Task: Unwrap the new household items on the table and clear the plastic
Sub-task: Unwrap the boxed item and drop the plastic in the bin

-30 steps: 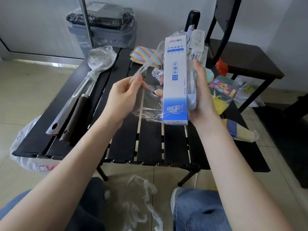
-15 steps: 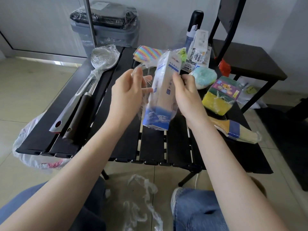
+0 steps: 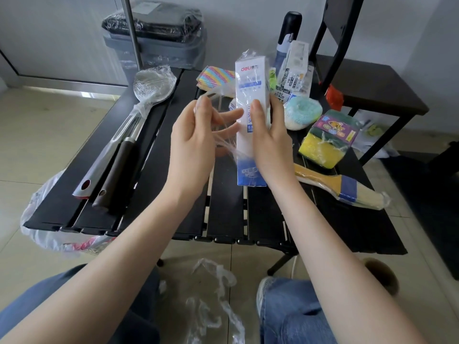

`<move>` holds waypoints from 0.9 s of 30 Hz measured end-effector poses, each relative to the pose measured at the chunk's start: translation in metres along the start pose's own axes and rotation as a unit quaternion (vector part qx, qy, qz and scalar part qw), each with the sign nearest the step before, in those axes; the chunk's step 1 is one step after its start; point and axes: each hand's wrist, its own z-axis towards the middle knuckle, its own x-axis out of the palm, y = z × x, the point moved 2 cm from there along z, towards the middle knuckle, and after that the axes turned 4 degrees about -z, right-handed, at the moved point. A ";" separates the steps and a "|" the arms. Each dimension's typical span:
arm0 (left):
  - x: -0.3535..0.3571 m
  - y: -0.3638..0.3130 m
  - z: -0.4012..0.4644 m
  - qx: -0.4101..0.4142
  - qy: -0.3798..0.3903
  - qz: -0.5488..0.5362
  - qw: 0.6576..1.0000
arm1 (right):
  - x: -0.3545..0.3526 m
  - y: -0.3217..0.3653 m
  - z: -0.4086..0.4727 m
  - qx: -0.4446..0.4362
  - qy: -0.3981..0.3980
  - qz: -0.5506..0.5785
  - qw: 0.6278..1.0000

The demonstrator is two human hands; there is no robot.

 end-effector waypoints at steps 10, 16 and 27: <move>-0.015 0.018 0.007 -0.107 -0.037 0.052 0.992 | 0.005 0.000 0.001 -0.087 -0.114 -0.062 0.988; -0.008 0.022 0.011 -0.305 0.047 -0.102 0.946 | 0.005 -0.002 0.004 -0.057 -0.091 -0.028 0.994; -0.023 0.001 0.024 -0.071 0.063 0.097 0.991 | -0.019 -0.003 0.019 0.055 0.117 0.059 0.990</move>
